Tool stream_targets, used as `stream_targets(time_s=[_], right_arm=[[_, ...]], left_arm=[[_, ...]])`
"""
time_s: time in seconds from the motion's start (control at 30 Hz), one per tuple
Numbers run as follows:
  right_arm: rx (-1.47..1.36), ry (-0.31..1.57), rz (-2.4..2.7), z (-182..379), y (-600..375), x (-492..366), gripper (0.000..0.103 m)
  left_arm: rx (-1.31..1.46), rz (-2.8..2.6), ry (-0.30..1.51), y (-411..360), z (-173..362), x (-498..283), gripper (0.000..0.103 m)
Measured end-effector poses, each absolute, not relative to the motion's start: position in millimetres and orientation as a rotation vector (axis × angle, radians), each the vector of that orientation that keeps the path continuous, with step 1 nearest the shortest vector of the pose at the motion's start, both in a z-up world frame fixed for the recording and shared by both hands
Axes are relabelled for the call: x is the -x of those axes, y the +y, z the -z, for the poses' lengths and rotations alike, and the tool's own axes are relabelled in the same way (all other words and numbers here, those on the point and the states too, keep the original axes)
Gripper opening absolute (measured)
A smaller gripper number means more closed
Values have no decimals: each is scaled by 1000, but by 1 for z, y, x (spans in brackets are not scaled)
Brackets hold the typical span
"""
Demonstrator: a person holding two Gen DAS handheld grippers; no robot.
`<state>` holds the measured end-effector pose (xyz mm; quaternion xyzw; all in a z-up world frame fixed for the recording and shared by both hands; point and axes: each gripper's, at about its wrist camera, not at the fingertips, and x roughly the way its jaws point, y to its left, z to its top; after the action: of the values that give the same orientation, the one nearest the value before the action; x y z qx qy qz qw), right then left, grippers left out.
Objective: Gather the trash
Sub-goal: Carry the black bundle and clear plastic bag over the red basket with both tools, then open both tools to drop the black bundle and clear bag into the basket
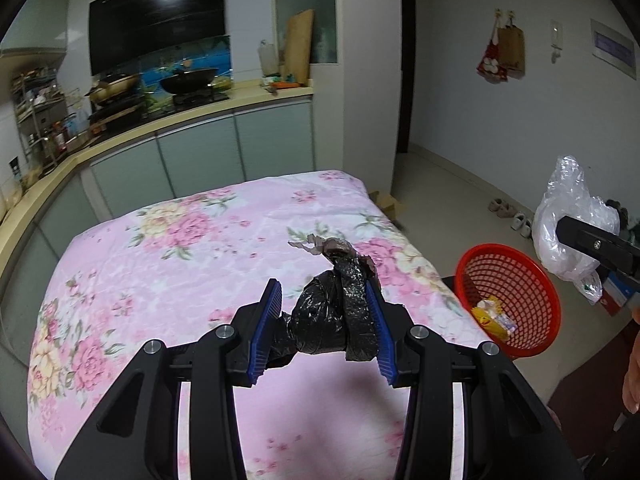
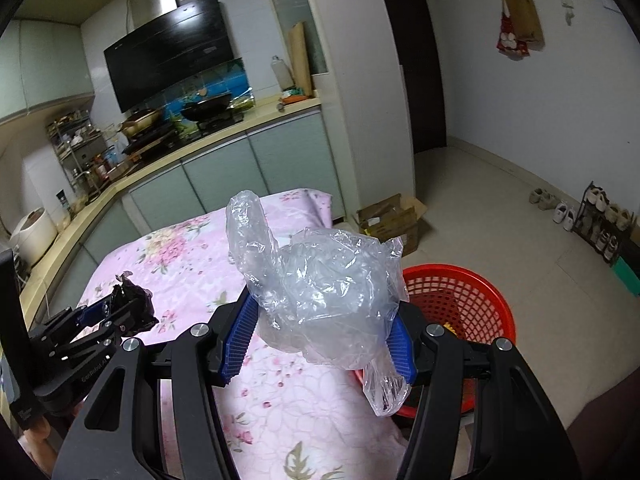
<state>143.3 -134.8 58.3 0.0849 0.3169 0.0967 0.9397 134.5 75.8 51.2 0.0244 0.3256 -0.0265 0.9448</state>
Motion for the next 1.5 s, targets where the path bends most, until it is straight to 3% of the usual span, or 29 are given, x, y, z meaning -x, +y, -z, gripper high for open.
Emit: stream_targets(time_s=[1.5], right_arm=[[-278,736,110,-14,-256,-166,56]], left_arm=[[-200,416,827,-109,0,-219,41]])
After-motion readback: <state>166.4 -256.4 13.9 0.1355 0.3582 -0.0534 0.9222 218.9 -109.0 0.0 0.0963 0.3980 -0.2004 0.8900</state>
